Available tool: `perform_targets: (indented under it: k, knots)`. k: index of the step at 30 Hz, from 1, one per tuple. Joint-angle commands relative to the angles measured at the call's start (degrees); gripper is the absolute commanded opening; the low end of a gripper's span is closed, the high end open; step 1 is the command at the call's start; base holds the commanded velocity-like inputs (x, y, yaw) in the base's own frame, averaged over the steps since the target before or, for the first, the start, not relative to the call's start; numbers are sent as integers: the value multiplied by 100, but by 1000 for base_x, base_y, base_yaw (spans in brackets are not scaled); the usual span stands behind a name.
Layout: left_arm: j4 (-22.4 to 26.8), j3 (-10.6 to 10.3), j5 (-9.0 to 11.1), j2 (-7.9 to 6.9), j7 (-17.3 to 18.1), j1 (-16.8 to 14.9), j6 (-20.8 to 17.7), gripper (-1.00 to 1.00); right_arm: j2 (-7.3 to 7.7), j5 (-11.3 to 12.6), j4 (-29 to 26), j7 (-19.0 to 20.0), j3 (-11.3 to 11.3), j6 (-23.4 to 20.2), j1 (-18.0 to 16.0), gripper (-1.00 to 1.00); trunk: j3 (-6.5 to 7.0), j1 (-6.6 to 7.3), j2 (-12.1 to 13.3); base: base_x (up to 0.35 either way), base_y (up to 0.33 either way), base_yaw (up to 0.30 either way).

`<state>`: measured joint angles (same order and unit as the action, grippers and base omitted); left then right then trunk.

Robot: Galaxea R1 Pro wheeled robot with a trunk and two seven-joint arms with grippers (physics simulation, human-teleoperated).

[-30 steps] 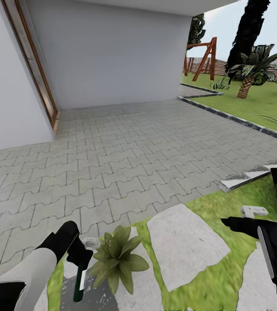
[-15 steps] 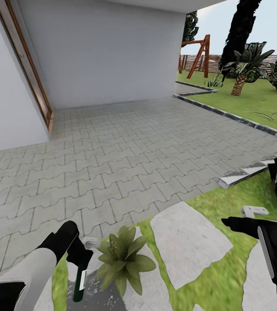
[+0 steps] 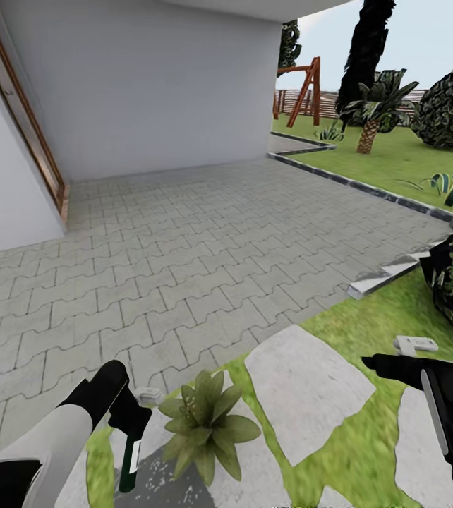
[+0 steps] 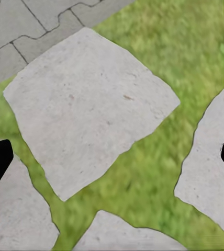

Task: Pick up the pesticide atomizer in the garden and spray insectifuge to fully cover both potted plants in the garden.

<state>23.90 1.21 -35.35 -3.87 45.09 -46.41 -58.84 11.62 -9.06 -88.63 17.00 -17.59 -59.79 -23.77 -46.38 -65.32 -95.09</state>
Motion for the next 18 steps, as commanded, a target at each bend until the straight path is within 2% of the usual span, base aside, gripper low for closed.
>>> perform_targets:
  k: [1,12,18]
  knots:
    - [9,9,-55,0,53,-7,-23,-100,2,-61,-5,58,-4,-21,-5,100,-5,0,-2,0,17,-144]
    - [14,-20,-68,1,53,-150,-23,-100,9,-61,-4,58,-11,-21,-6,100,-5,0,-2,0,4,-40]
    - [11,-29,-75,-49,46,-177,-16,-100,15,-61,1,58,-9,-21,-5,100,-5,0,-2,0,0,-1]
